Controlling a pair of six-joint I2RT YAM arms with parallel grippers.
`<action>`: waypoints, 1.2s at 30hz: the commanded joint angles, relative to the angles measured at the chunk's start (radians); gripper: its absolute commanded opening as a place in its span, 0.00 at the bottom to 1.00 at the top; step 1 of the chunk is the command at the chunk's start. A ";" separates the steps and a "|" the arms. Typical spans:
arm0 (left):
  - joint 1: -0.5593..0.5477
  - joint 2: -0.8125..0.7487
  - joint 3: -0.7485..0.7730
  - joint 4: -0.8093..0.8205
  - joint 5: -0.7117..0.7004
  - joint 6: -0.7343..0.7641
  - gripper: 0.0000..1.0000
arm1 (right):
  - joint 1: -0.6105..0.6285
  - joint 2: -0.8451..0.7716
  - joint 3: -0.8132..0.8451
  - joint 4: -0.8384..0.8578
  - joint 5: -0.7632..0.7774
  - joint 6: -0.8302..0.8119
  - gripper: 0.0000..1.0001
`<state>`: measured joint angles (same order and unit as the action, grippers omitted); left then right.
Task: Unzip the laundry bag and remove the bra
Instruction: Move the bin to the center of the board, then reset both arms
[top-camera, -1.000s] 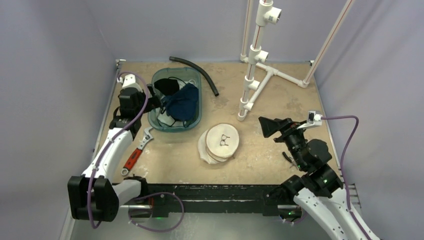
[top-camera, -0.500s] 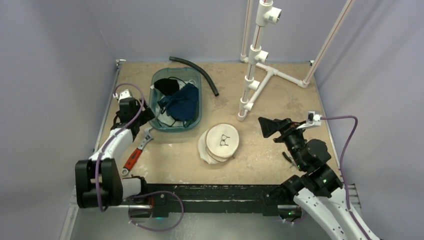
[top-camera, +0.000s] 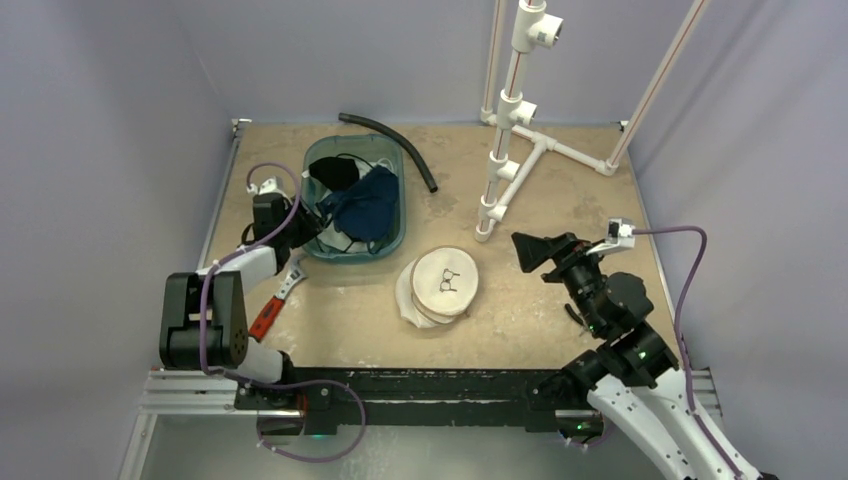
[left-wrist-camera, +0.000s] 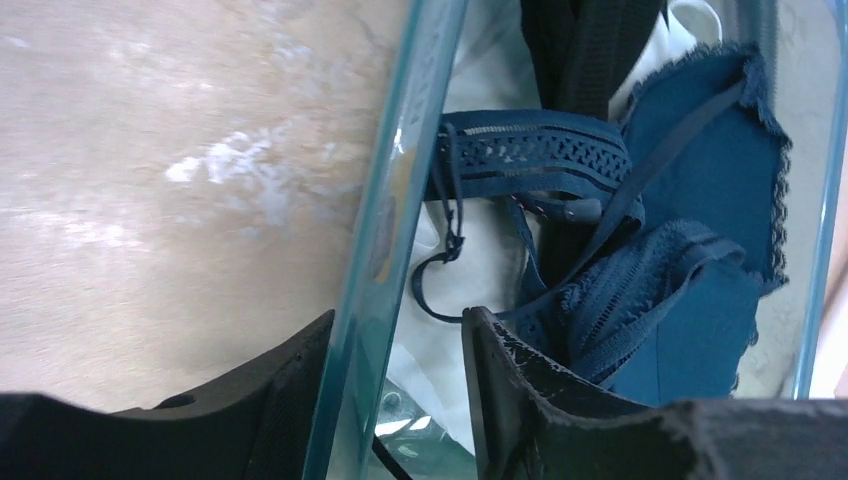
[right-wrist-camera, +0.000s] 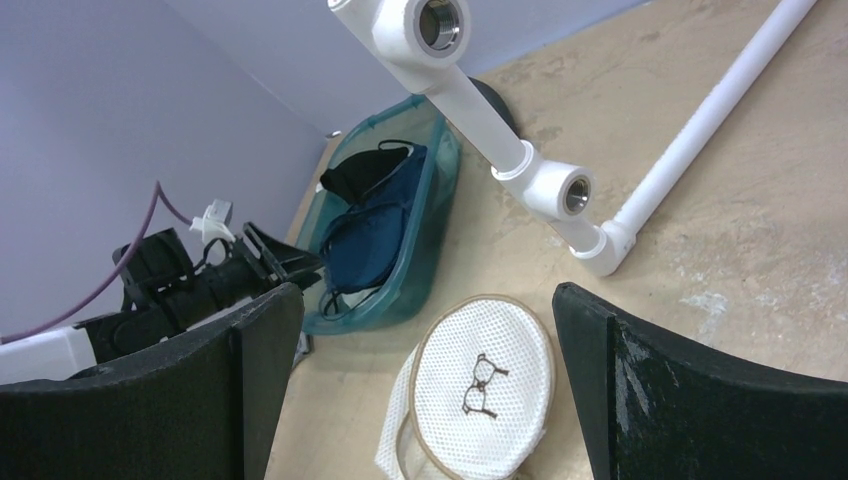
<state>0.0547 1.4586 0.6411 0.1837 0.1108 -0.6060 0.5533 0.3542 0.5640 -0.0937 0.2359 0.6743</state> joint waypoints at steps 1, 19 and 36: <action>-0.069 0.028 0.009 0.150 0.043 -0.038 0.46 | -0.003 0.035 -0.011 0.071 -0.012 0.020 0.98; -0.083 -0.267 0.164 -0.269 -0.530 0.058 0.96 | -0.002 0.120 0.052 0.043 0.219 -0.006 0.98; -0.058 -0.251 -0.162 0.264 -0.543 0.339 0.99 | -0.278 0.606 0.105 0.277 0.383 -0.023 0.98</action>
<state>-0.0071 1.2602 0.5751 0.0662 -0.5228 -0.4587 0.3889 0.8642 0.6109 0.0746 0.6270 0.6521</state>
